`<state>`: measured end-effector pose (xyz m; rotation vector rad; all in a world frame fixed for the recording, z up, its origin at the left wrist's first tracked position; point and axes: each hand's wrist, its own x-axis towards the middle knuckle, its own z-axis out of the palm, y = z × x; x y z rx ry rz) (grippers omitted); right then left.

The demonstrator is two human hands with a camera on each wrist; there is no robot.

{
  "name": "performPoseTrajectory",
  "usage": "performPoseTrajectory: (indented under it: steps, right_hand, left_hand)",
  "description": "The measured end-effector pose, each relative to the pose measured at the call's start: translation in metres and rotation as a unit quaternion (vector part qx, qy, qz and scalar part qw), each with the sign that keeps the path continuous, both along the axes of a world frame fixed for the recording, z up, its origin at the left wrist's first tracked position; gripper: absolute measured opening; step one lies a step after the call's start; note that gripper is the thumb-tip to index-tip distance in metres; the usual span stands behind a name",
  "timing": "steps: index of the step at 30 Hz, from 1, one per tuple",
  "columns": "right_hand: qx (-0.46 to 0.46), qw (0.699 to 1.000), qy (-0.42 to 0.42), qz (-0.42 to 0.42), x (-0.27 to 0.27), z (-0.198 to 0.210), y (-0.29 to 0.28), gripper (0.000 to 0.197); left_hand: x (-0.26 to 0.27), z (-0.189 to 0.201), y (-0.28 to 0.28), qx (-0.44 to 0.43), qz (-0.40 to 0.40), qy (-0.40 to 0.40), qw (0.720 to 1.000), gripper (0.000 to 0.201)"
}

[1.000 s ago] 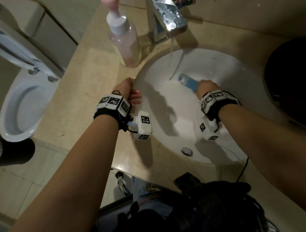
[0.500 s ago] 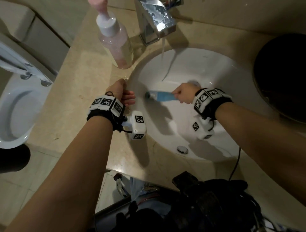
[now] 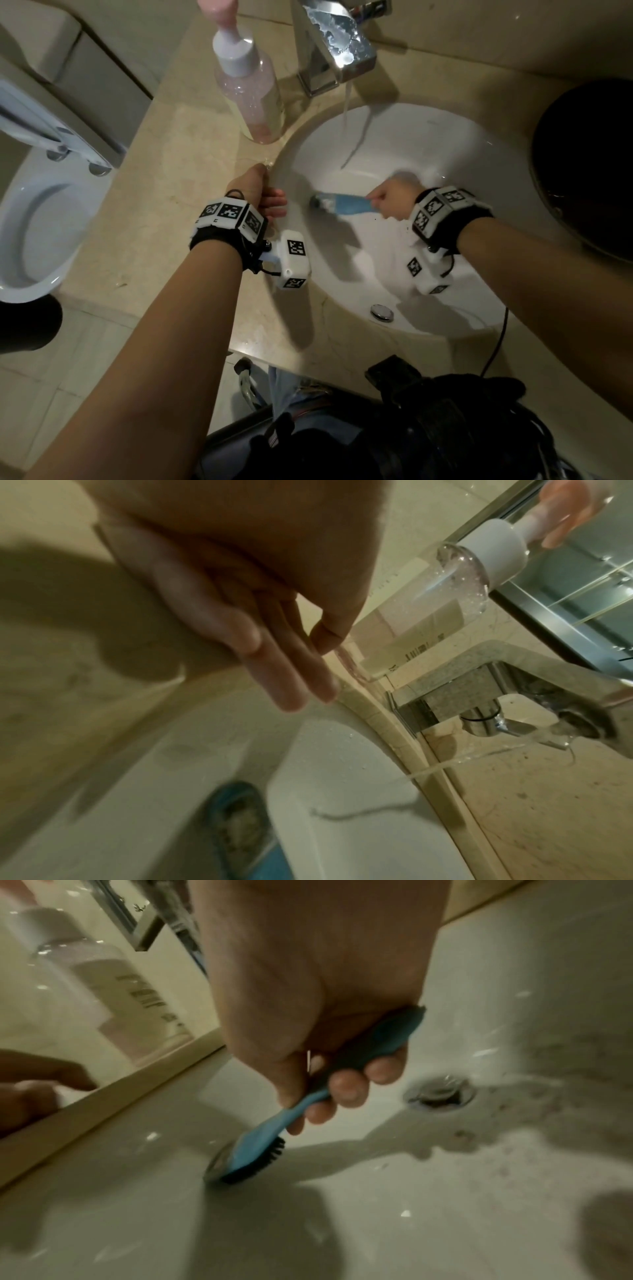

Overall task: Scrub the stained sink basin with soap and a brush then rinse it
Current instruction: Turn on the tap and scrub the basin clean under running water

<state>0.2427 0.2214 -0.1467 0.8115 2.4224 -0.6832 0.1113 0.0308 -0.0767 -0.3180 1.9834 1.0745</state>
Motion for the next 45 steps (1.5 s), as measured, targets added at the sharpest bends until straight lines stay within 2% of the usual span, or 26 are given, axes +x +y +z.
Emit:
performPoseTrajectory:
  steps: [3,6,9,12,15,17,20,26,28,29,31,33,38,42,45]
  right_hand:
    - [-0.002,0.999,-0.031,0.019,-0.002,-0.013,-0.018,0.033]
    - [0.087,0.992,-0.033,-0.08,0.013,-0.012,0.0,0.032]
    - [0.131,0.984,-0.032,-0.117,0.031,-0.001,0.026,0.028]
    - [0.093,0.989,-0.054,-0.103,0.032,0.009,0.033,0.029]
    - [-0.019,0.999,-0.028,-0.041,0.033,0.002,0.015,0.032]
    - [-0.071,0.996,-0.054,-0.007,0.039,-0.006,0.0,0.032]
    - [-0.052,0.995,-0.081,-0.01,0.045,-0.017,0.001,0.033]
    - [0.069,0.991,-0.101,-0.045,0.044,-0.007,0.037,0.032]
    - [0.045,0.995,-0.076,-0.034,0.048,-0.006,0.043,0.028]
    - [0.004,0.997,-0.074,-0.019,0.051,-0.004,0.042,0.026]
    - [-0.087,0.99,-0.106,0.023,0.059,-0.002,0.034,0.026]
    - [-0.105,0.98,-0.154,0.071,0.064,-0.003,0.028,0.026]
    - [-0.002,0.978,-0.188,0.09,0.054,0.002,0.038,0.03]
    - [0.125,0.975,-0.178,0.044,0.048,-0.008,0.068,0.028]
    - [0.122,0.982,-0.142,0.029,0.038,0.001,0.061,0.029]
  left_hand:
    - [0.0,0.001,-0.001,0.001,-0.002,0.004,1.0,0.04]
    - [0.0,0.001,0.0,-0.001,-0.008,0.004,1.0,0.04]
    - [0.0,0.001,0.0,0.009,-0.004,0.001,1.0,0.037]
    - [0.002,0.002,0.001,0.025,0.01,0.002,1.0,0.03]
    - [0.002,0.002,0.001,0.019,0.005,0.0,1.0,0.03]
    - [0.001,0.002,0.0,0.002,-0.008,-0.003,1.0,0.036]
    - [0.001,0.001,0.0,-0.007,-0.009,0.003,1.0,0.041]
    - [0.001,0.0,0.001,-0.003,-0.007,0.003,1.0,0.04]
    - [0.0,0.0,0.001,-0.003,-0.008,0.003,1.0,0.039]
    - [0.0,0.0,0.001,-0.005,-0.01,0.003,1.0,0.039]
    - [-0.001,0.0,0.0,-0.006,-0.011,0.003,1.0,0.038]
    - [-0.001,-0.001,0.0,-0.004,-0.009,0.004,1.0,0.038]
    - [0.0,0.0,0.0,-0.004,-0.019,0.009,1.0,0.039]
    - [0.0,-0.001,-0.001,-0.007,-0.02,0.011,1.0,0.038]
    - [0.0,0.0,0.0,-0.004,-0.018,0.011,1.0,0.037]
